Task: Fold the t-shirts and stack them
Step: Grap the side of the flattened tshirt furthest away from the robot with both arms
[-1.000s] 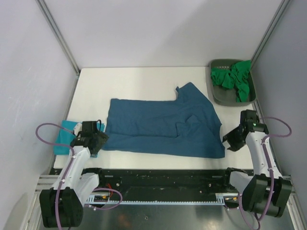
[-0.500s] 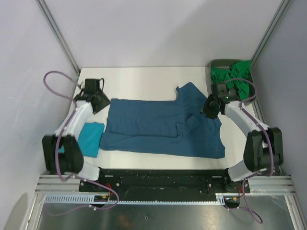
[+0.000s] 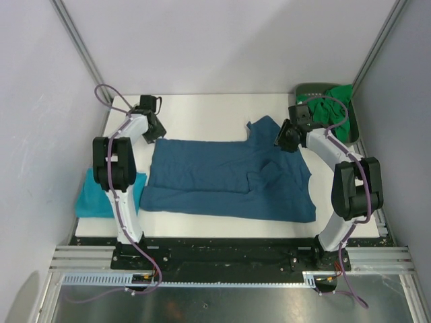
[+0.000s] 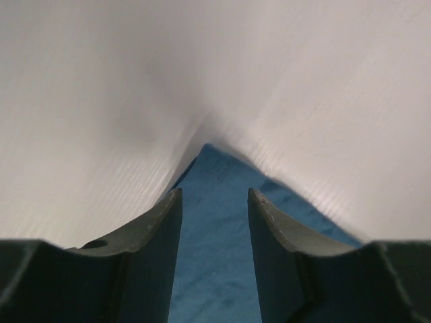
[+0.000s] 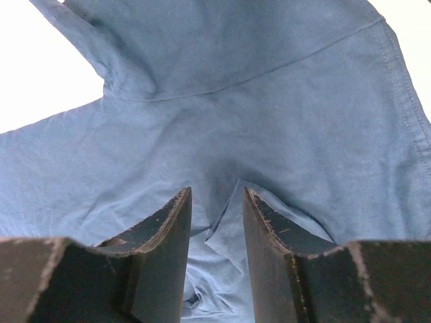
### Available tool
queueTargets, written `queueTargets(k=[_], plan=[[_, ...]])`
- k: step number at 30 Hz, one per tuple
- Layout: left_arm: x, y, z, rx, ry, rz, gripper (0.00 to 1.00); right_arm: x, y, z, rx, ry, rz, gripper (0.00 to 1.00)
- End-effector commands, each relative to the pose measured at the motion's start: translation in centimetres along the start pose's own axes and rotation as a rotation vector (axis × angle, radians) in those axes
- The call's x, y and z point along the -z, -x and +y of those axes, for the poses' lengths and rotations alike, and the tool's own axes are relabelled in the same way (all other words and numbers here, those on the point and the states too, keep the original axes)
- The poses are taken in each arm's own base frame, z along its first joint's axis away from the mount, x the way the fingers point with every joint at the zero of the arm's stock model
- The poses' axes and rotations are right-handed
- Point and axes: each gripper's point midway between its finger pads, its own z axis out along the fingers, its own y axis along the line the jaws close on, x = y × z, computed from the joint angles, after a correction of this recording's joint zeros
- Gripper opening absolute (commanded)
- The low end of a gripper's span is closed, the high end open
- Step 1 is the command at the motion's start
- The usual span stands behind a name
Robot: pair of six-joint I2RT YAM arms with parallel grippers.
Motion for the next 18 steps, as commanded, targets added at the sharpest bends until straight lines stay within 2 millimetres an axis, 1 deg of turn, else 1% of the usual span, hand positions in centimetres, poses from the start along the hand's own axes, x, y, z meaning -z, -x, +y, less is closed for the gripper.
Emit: queueTargets(k=[1,7,13,18], plan=[[-0.5,1.1,-1.3,0.040,-0.008,-0.031,0.48,0.0,2.3,1.1,0.027,0.046,-0.043,0.40],[-1.5,1.1,-0.5,0.069,0.049,-0.047,0.48,-0.1,2.5,0.6,0.034,0.044,-0.036,0.40],[-2.3,1.0,-0.9,0.085,0.051,-0.043,0.48,-0.7,2.1,0.1,0.043,0.027,-0.018,0.39],[-2.6,1.5,-1.0,0.088,0.059,-0.056,0.48,-1.0,2.0,-0.1,0.048,0.023,-0.013,0.39]])
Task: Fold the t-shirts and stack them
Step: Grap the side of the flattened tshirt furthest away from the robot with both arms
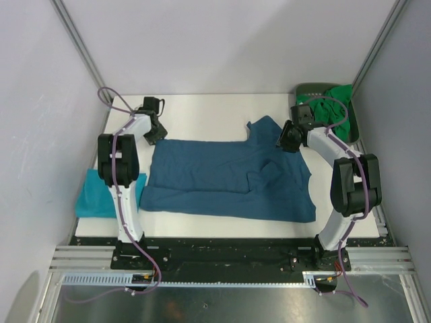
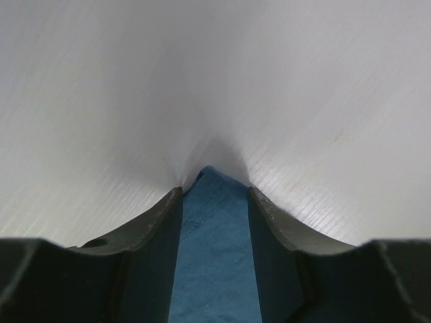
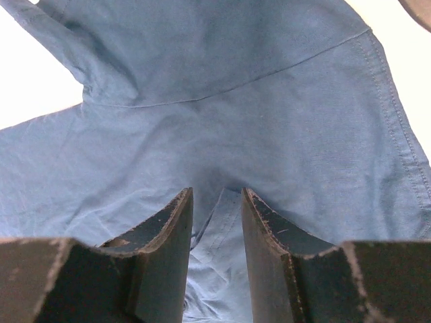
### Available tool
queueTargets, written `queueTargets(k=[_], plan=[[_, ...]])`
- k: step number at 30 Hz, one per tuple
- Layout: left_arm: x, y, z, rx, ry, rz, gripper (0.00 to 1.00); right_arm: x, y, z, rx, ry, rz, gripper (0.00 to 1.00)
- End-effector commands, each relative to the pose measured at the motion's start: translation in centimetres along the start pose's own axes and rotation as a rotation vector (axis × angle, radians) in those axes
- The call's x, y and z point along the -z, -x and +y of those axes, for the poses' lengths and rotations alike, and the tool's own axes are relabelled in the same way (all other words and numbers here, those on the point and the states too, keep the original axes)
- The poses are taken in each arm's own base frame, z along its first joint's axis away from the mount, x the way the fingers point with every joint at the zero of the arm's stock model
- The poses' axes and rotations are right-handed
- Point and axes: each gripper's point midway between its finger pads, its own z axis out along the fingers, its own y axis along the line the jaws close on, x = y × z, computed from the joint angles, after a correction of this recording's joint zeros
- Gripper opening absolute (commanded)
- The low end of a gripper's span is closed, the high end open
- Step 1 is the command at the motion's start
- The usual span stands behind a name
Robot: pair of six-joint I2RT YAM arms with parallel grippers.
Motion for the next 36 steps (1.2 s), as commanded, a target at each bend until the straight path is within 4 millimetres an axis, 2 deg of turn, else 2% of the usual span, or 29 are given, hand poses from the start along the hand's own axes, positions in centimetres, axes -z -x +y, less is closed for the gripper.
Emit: queueTargets(k=[1,13,18,22,24,26,36], plan=[[0.4,2.1,-1.1,0.031,-0.002,-0.068,0.48,0.0,1.6,0.9,0.027,0.026,-0.035,0.39],[-0.8,2.1,-0.8,0.025,0.028,-0.074,0.45,-1.2,1.2,0.9,0.030,0.032,-0.015,0.39],[-1.2,1.9,-0.7,0.017,0.032,-0.067,0.34,-1.5,1.4,0.9,0.029,0.040,-0.017,0.39],[-1.2,1.8,-0.7,0.004,0.030,-0.065,0.17,-1.8,2.0,1.1,0.049,0.042,-0.032,0.39],[-1.1,1.9,-0.7,-0.003,0.029,-0.066,0.05,-2.0,2.7,1.1,0.069,0.039,-0.054,0.39],[-1.0,1.9,-0.6,-0.012,0.027,-0.066,0.01,-2.5,3.6,1.1,0.090,0.036,-0.083,0.40],[-1.0,1.2,-0.4,-0.035,0.014,-0.037,0.00,-6.8,10.0,2.0,0.192,-0.053,-0.174,0.43]])
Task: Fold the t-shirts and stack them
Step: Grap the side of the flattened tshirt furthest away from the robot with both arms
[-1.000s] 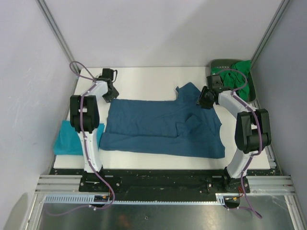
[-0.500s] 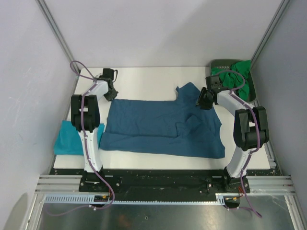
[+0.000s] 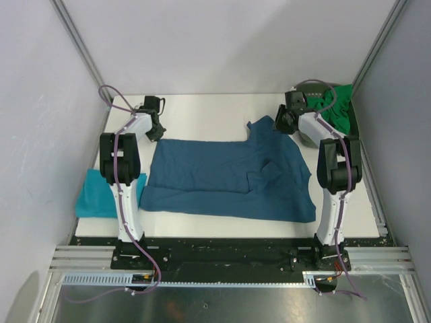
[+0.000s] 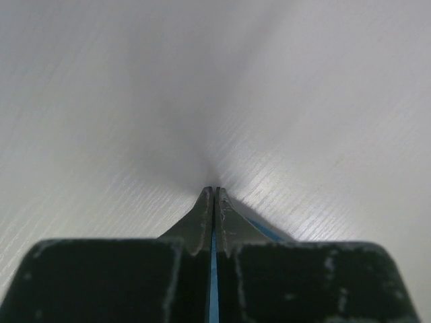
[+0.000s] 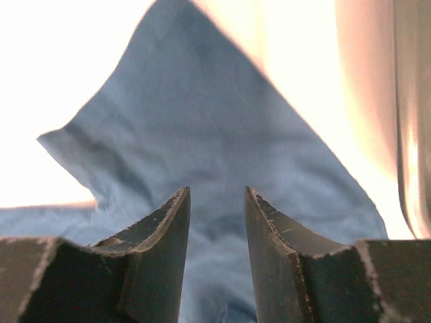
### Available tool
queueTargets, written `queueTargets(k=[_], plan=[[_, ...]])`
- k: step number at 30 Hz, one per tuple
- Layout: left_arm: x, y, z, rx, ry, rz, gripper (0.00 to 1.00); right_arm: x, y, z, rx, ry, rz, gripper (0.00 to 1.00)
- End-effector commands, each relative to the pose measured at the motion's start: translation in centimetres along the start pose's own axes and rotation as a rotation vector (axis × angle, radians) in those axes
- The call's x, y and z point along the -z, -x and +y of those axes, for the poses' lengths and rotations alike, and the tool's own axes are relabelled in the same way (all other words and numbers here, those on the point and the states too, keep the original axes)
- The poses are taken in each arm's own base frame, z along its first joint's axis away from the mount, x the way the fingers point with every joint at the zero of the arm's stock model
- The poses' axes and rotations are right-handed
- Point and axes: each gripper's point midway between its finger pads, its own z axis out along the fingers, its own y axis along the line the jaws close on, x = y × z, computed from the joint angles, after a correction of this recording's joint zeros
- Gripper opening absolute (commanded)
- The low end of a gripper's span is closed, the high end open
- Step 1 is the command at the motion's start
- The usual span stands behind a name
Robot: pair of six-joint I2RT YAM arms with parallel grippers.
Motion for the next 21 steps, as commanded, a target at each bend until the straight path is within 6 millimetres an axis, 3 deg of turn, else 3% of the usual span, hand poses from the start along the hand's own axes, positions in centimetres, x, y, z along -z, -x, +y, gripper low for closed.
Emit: queueTargets(k=[1,6,11,21], plan=[[0.0,0.1,-0.4,-0.024,-0.023,-0.001,0.00,-1.9,4.4,0.0,0.068,-0.059,-0.087,0.43],[-0.3,0.0,-0.7,-0.026,-0.034,0.009,0.00,-4.3,6.6,0.6,0.085,-0.083,-0.108,0.43],[-0.5,0.1,-0.9,-0.025,-0.045,0.017,0.00,-6.6,7.6,1.4,0.109,-0.096,-0.118,0.45],[-0.9,-0.1,-1.0,-0.020,-0.060,0.034,0.00,-10.1,6.9,3.6,0.176,-0.081,-0.113,0.54]])
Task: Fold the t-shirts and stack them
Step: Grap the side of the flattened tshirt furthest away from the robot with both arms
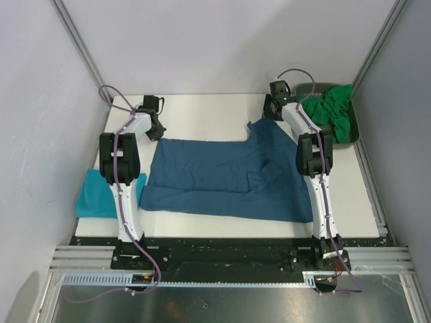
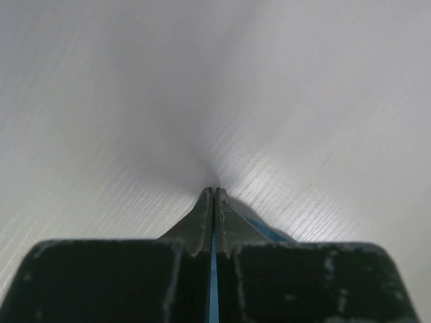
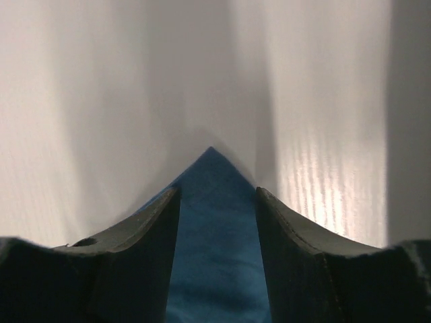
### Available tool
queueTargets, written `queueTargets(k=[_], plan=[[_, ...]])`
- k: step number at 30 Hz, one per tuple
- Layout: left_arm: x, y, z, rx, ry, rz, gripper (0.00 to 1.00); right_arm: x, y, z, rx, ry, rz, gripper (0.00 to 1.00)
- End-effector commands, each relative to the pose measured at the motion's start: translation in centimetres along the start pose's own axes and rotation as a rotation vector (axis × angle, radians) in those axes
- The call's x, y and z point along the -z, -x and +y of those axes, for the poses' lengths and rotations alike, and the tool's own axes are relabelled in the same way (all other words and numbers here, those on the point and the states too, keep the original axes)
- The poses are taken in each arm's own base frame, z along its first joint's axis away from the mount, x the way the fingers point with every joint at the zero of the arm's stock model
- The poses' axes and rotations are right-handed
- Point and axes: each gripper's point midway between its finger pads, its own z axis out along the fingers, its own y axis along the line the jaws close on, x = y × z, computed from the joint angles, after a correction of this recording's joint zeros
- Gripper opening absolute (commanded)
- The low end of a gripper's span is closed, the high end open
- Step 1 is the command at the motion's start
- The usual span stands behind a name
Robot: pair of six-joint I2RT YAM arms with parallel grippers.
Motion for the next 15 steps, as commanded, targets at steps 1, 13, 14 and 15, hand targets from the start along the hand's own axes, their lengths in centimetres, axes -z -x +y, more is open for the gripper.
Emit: queueTargets(k=[1,13,14,15], plan=[[-0.8,0.0,-0.5,-0.004,-0.025,0.016,0.00,-0.3,0.4,0.9,0.044,-0.006,-0.015,0.54],[-1.0,0.0,-0.4,0.002,-0.032,0.022,0.00,-1.9,-3.9,-0.5,0.039,-0.093,0.101,0.32],[-1.0,0.0,-0.4,0.002,-0.032,0.023,0.00,-1.9,-4.0,-0.7,0.037,-0.108,0.104,0.28],[-1.0,-0.1,-0.4,0.002,-0.032,0.025,0.00,-1.9,-4.1,-0.9,0.037,-0.121,0.107,0.23]])
